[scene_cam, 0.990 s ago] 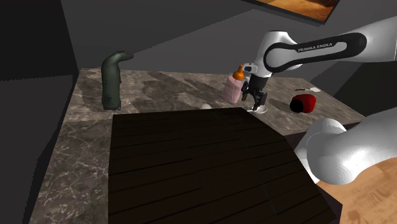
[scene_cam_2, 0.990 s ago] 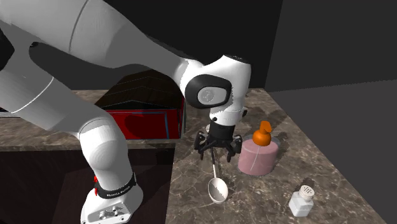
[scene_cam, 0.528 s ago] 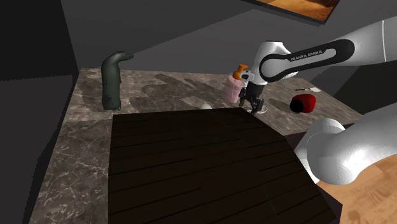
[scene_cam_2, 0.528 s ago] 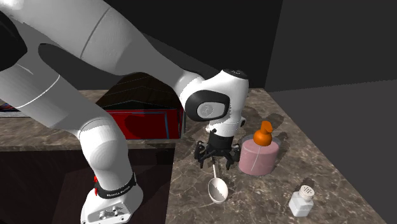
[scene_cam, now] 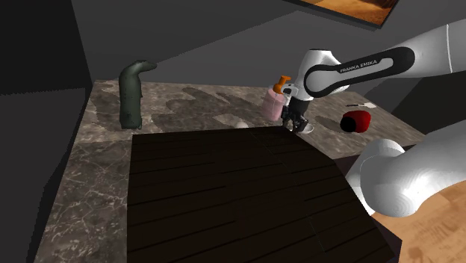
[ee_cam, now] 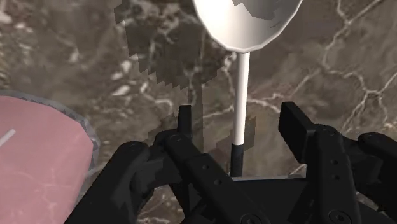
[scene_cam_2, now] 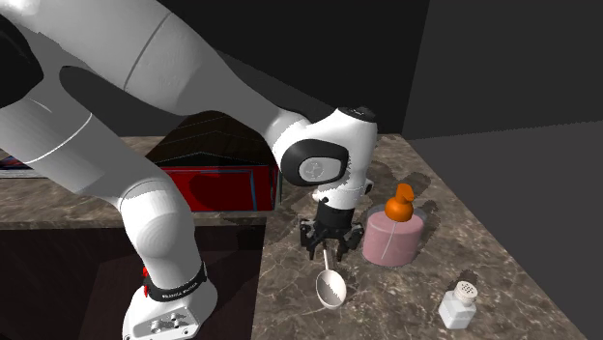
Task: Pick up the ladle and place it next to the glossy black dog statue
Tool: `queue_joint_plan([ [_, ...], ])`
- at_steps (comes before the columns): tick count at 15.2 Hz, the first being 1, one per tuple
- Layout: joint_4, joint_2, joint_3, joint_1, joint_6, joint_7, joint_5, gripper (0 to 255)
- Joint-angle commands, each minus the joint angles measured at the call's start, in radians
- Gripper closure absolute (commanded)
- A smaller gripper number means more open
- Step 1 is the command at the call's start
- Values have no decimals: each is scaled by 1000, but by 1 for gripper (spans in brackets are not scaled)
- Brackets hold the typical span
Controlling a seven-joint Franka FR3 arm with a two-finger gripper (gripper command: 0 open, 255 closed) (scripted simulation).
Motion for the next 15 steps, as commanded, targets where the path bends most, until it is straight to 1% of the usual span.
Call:
queue_joint_plan([
  [1,0,0,0,0,0,0,0,255],
  [9,0,0,0,0,0,0,0,255],
  [15,42,-62,33,-9,-103,8,3,255],
])
